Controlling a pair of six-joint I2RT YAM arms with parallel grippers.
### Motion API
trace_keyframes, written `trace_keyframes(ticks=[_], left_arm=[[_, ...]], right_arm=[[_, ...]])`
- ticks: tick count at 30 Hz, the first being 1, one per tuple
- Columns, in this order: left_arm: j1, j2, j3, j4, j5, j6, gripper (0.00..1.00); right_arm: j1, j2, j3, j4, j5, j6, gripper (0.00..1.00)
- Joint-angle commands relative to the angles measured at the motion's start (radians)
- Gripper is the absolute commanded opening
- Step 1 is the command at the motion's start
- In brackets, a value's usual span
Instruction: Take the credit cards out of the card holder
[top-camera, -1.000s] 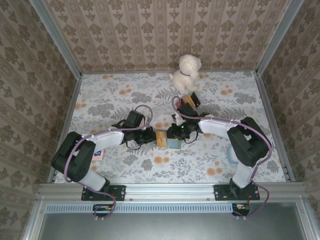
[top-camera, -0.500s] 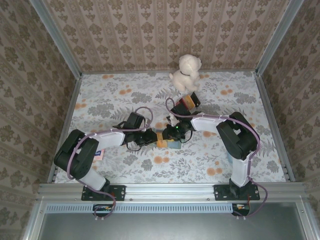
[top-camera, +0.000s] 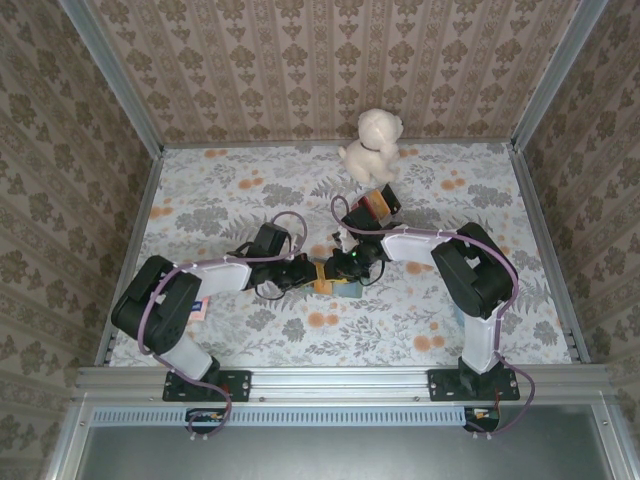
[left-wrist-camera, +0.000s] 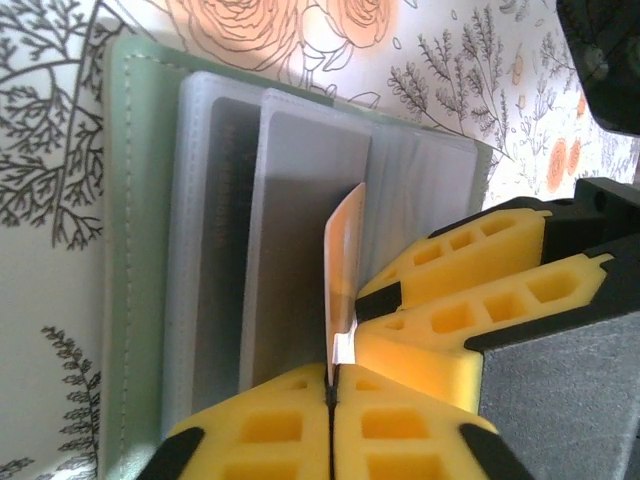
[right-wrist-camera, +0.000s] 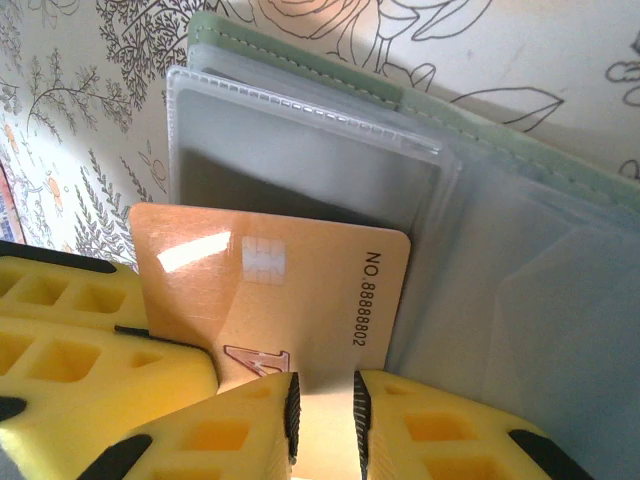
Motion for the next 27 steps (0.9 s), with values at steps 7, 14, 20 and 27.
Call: trace_keyframes(ticks=[7, 14, 20, 27], left_arm=[[0.006, -0.213, -0.041, -0.010, -0.037, -0.022, 0.01], [-0.013, -0.347, -0.055, 0.144, 0.000, -0.154, 0.01], [-0.036, -0.362, -0.036, 0.288, 0.032, -0.245, 0.00], [-0.043, -0.402, -0.041, 0.315, 0.013, -0.288, 0.00]], right_arm=[[-0.069, -0.252, -0.136, 0.138, -0.054, 0.084, 0.45], [-0.117, -0.373, -0.231, 0.420, -0.210, 0.263, 0.70], [-0.118, -0.412, -0.241, 0.580, -0.301, 0.404, 0.65], [-0.133, -0.505, -0.279, 0.707, -0.334, 0.527, 0.36]])
